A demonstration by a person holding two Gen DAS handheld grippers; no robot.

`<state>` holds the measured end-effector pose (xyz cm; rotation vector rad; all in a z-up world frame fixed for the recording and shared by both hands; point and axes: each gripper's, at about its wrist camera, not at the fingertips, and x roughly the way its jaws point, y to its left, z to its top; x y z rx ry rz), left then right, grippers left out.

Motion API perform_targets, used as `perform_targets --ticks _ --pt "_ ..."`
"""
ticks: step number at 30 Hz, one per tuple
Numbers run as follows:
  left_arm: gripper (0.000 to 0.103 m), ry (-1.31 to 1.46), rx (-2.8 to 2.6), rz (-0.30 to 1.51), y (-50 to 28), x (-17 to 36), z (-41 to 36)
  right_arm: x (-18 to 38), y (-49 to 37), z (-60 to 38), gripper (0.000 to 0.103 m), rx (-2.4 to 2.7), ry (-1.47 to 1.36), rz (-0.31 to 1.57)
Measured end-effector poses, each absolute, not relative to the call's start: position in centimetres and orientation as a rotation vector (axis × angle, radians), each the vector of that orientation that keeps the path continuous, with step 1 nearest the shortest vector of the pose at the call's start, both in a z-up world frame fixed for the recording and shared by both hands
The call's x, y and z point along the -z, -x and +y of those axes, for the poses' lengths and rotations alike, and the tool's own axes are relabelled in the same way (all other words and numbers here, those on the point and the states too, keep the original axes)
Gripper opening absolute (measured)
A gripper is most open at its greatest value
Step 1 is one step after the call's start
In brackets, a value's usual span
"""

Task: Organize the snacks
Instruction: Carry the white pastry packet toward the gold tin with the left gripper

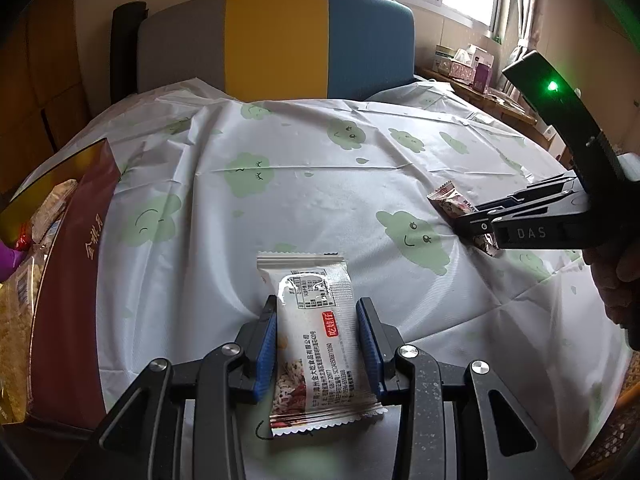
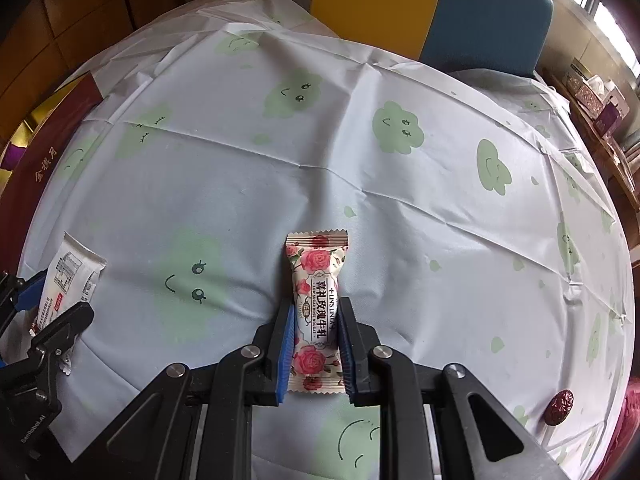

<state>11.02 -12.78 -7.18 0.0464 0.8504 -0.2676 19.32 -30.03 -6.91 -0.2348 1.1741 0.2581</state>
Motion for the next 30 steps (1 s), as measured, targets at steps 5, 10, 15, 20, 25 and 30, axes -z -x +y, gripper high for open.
perform_targets --ticks 5,10,15,20,25,30 --pt "0.037 -0.042 0.269 0.857 -11.0 7.2 -12.7 6.9 -18.6 -29.5 0.021 -0.259 0.279 1.154" --pt "0.037 -0.038 0.265 0.875 -11.2 6.8 -12.7 6.9 -18.4 -29.2 0.021 -0.257 0.306 1.144" --pt "0.036 -0.031 0.244 0.900 -11.1 6.2 -12.5 6.9 -18.4 -29.3 0.021 -0.258 0.314 1.142" --pt "0.036 -0.026 0.224 0.888 -10.4 4.8 -11.8 6.8 -18.1 -28.9 0.021 -0.254 0.337 1.135" --pt "0.037 -0.027 0.212 0.850 -9.3 2.6 -11.0 6.8 -18.0 -28.8 0.021 -0.251 0.348 1.130" --pt "0.037 -0.012 0.197 0.815 -8.3 0.5 -9.5 6.7 -17.9 -28.6 0.021 -0.246 0.353 1.126"
